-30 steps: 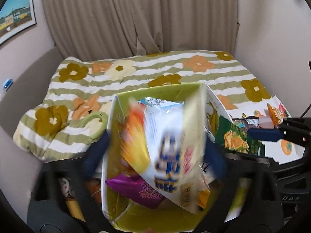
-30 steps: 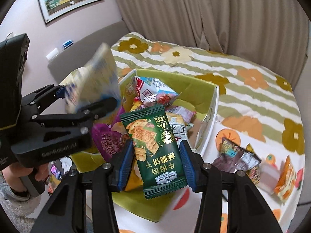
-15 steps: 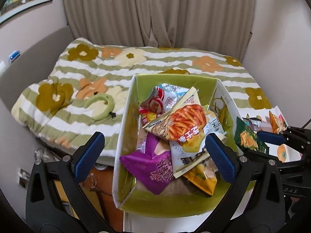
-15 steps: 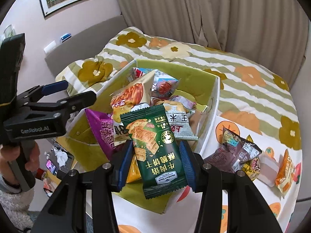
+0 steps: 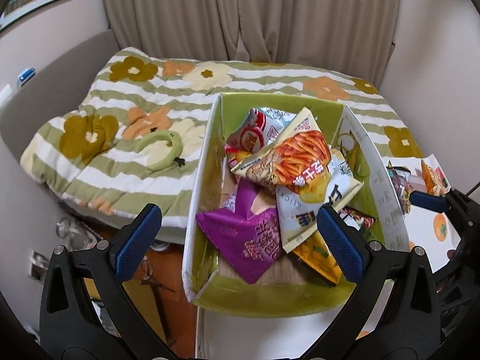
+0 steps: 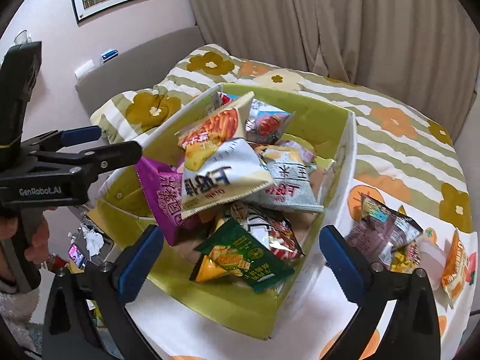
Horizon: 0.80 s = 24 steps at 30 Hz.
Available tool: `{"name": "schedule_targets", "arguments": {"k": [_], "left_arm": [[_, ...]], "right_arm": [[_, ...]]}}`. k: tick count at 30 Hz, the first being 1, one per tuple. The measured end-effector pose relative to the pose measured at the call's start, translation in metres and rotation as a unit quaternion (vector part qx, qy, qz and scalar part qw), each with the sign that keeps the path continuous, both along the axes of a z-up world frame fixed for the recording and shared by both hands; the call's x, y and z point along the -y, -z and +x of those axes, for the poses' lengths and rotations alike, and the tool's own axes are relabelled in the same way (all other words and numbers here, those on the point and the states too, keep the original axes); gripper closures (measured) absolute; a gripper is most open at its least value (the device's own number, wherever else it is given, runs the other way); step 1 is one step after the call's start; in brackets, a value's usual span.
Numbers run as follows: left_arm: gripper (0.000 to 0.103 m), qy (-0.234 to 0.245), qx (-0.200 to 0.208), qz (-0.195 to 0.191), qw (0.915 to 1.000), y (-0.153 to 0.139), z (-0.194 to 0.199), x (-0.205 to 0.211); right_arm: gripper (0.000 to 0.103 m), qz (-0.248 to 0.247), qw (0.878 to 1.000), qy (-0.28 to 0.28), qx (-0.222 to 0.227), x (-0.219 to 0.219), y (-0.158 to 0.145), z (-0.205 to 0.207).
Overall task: Organize snacks
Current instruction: 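Withdraw both tools from the box toward the remaining snacks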
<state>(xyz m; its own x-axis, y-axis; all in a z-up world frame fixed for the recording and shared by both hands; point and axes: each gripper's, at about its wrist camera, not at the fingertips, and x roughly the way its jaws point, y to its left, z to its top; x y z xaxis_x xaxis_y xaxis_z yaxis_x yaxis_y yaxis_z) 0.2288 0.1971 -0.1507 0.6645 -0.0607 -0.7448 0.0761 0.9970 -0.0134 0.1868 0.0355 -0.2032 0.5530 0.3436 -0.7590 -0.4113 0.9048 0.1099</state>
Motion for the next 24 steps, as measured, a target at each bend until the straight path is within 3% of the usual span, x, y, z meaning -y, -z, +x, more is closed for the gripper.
{"name": "schedule_targets", "arguments": {"k": [6, 12, 24], "left_arm": [[0.0, 0.011, 0.007, -0.012, 0.9998, -0.008, -0.012, 0.002], [0.0, 0.031, 0.026, -0.027, 0.9988, -0.024, -0.025, 0.011], [0.0, 0.114, 0.059, -0.061, 0.9898, -0.047, -0.041, 0.082]], "right_arm": [[0.0, -0.005, 1.0, 0.016, 0.008, 0.005, -0.012, -0.008], [0.0, 0.023, 0.999, 0.045, 0.013, 0.017, -0.029, -0.024], [0.0, 0.02, 0.988, 0.141, 0.053, 0.08, -0.066, -0.068]]}}
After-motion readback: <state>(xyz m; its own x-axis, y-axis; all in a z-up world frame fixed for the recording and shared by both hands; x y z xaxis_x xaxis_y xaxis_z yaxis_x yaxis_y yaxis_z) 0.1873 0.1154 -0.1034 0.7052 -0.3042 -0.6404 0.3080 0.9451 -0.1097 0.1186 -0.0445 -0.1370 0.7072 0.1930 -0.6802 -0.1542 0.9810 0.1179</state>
